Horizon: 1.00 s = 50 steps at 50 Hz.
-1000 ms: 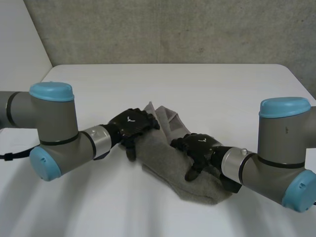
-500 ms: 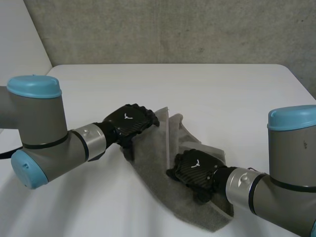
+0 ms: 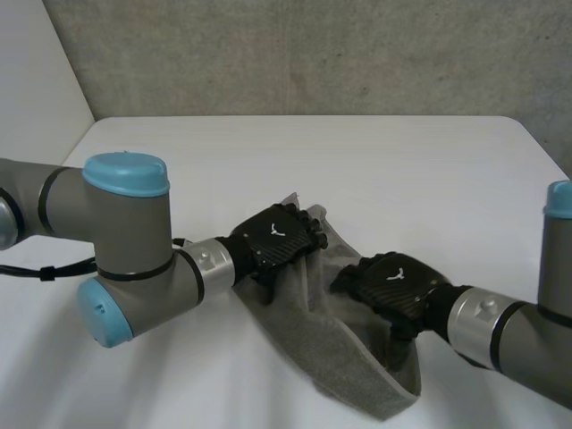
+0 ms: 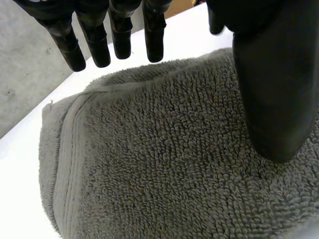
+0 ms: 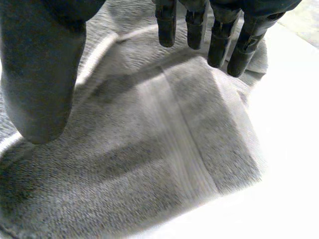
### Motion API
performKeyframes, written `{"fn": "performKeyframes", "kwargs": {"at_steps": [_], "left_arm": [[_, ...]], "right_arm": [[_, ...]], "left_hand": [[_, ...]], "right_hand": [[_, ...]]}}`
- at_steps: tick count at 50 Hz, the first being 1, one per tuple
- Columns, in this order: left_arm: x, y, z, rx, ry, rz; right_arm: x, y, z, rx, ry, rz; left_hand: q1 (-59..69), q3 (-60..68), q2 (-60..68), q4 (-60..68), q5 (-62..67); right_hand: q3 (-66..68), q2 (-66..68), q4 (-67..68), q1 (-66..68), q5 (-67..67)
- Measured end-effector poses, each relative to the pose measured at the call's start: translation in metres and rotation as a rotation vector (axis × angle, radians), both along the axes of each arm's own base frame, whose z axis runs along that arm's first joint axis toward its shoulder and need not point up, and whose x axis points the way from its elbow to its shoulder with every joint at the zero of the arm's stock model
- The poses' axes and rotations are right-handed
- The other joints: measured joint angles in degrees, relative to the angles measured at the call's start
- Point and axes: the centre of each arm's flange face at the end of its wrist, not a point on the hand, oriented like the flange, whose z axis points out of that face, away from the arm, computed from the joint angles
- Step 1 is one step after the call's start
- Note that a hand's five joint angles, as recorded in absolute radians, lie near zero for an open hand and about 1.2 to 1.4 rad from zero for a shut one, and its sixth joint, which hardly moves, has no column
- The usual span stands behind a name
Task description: Fold the towel.
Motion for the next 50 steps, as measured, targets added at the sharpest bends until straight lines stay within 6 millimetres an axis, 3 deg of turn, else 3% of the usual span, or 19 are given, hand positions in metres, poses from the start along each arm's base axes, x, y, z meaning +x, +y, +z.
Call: {"fn": "performKeyframes", "kwargs": {"at_steps": [15, 23, 31, 42, 46, 50], "left_arm": [[0.003, -0.004, -0.002, -0.019, -0.022, 0.012], [0.019, -0.006, -0.001, 0.006, -0.057, 0.059], [0.04, -0.011, -0.006, -0.003, -0.119, 0.112], [0.064, -0.012, -0.007, 0.002, -0.153, 0.156], [0.072, -0.014, -0.006, 0.01, -0.154, 0.18], [0.081, -0.015, -0.003, 0.014, -0.153, 0.209]], "right_arm": [[-0.018, -0.015, -0.026, 0.103, 0.014, -0.079], [-0.017, -0.018, -0.037, 0.125, 0.029, -0.073], [-0.017, -0.017, -0.037, 0.132, 0.031, -0.072], [-0.021, -0.012, -0.022, 0.112, 0.001, -0.077], [-0.021, -0.009, -0.019, 0.113, -0.007, -0.071], [-0.02, -0.008, -0.018, 0.116, -0.008, -0.063]], "left_hand": [[8.5, 0.0, 8.6, 0.0, 9.3], [8.7, 0.0, 9.0, 0.0, 9.6], [8.7, 0.0, 9.2, 0.0, 9.6], [8.9, 0.0, 10.3, 0.0, 10.8], [13.7, 0.0, 17.7, 0.0, 18.6], [31.1, 0.0, 33.9, 0.0, 36.4]], "right_hand": [[0.0, 0.0, 0.0, 0.0, 0.0], [0.0, 0.0, 0.0, 0.0, 0.0], [0.0, 0.0, 0.0, 0.0, 0.0], [0.0, 0.0, 0.0, 0.0, 0.0], [0.0, 0.0, 0.0, 0.0, 0.0], [0.0, 0.0, 0.0, 0.0, 0.0]]}}
